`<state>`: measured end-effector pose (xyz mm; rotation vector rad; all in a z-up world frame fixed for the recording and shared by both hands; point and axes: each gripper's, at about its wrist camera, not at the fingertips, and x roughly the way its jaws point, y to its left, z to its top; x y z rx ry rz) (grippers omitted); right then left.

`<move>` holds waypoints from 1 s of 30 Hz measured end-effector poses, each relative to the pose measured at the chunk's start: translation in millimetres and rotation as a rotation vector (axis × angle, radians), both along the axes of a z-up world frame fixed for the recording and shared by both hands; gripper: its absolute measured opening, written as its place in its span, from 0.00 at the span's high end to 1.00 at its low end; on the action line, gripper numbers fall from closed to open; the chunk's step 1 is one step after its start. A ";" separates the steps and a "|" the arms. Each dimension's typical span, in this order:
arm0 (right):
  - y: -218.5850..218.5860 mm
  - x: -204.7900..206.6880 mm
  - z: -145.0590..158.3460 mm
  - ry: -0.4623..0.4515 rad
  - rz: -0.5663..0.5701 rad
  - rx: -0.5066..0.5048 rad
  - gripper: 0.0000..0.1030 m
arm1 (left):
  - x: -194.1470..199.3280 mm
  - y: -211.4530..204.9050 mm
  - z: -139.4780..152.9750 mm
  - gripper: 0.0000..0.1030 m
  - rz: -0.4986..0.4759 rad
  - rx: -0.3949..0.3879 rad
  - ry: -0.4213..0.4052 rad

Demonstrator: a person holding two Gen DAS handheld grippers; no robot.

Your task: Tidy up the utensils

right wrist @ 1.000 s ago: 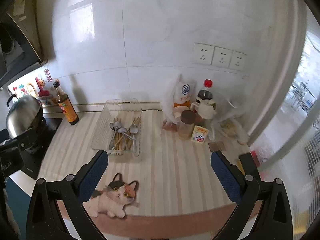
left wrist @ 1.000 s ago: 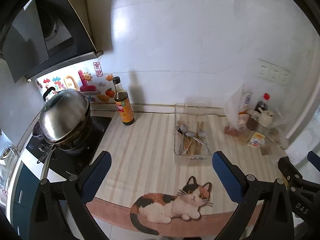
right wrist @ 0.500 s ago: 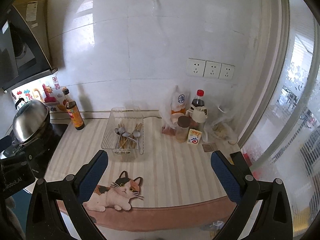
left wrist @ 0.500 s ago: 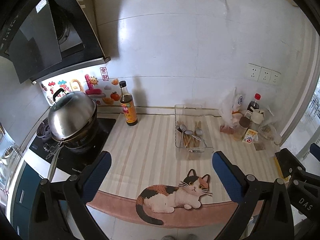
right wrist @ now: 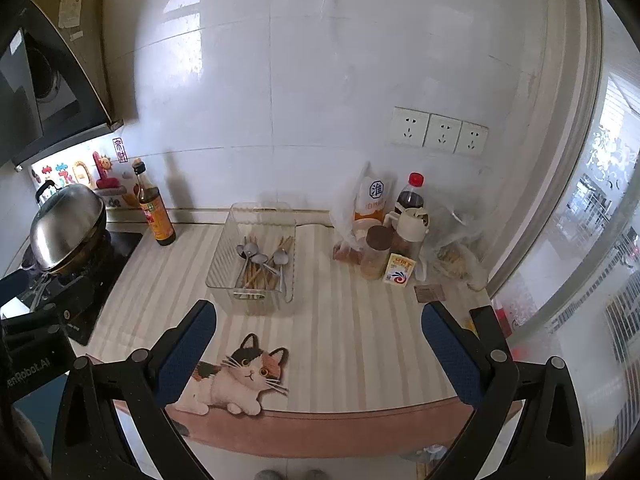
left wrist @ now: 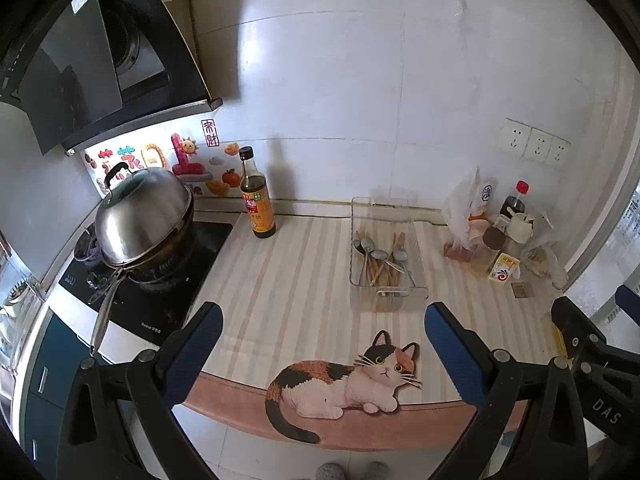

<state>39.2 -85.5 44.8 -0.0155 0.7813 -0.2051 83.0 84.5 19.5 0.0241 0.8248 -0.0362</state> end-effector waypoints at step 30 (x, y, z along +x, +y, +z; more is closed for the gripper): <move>-4.0 12.3 -13.9 0.021 0.002 0.008 0.00 | 5.6 -8.4 -15.2 0.00 0.012 0.007 0.031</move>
